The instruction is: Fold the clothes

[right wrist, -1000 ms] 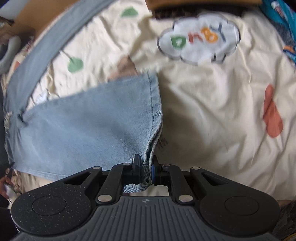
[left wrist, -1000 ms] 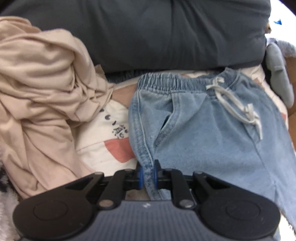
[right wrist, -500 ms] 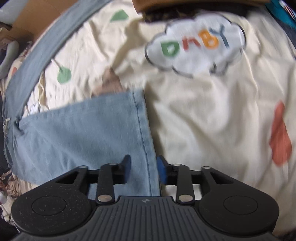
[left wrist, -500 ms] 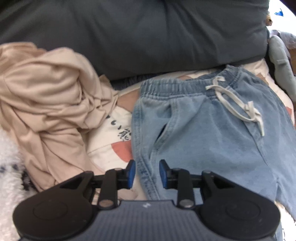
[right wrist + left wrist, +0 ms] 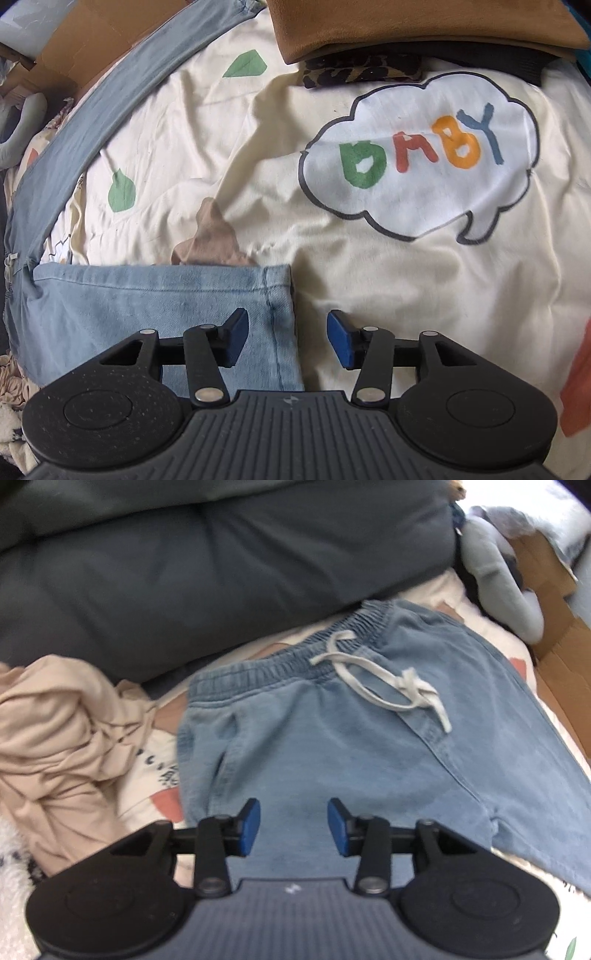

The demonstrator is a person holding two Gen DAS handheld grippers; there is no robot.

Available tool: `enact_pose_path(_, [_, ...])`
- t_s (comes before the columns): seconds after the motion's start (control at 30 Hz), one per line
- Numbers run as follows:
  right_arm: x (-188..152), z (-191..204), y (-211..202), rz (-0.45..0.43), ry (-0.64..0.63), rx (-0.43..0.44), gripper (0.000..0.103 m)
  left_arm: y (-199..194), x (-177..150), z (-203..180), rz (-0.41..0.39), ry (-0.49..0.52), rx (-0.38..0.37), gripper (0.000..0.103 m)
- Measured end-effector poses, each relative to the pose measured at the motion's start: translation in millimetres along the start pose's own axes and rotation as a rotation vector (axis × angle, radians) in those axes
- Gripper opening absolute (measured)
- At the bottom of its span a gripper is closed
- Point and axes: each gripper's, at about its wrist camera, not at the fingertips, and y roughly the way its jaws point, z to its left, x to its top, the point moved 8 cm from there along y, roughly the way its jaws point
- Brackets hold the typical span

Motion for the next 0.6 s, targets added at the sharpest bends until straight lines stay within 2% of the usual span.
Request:
enact_pose_path(0.27, [12.1,15.9,18.4,-0.031,-0.049,0.009,0.053,4.1,-3.2,-53.4,0.009,0.062,-0.058,0.043])
enact_pose_path(0.37, [13.7,23.7,20.8,-0.037,-0.076,0.01,0.041,5.5,-5.1,-74.1,0.009,0.082,-0.082,0.043])
enact_pose_path(0.43, [13.0,27.7,19.2,-0.041,-0.104,0.008,0.028,6.6,-6.8,-86.6,0.009,0.095,-0.097,0.043])
enact_pose_path(0.6, [10.7,34.2,4.8,-0.068,-0.146,0.024,0.022,13.0,-14.2,-116.3,0.015,0.129,-0.126,0.043])
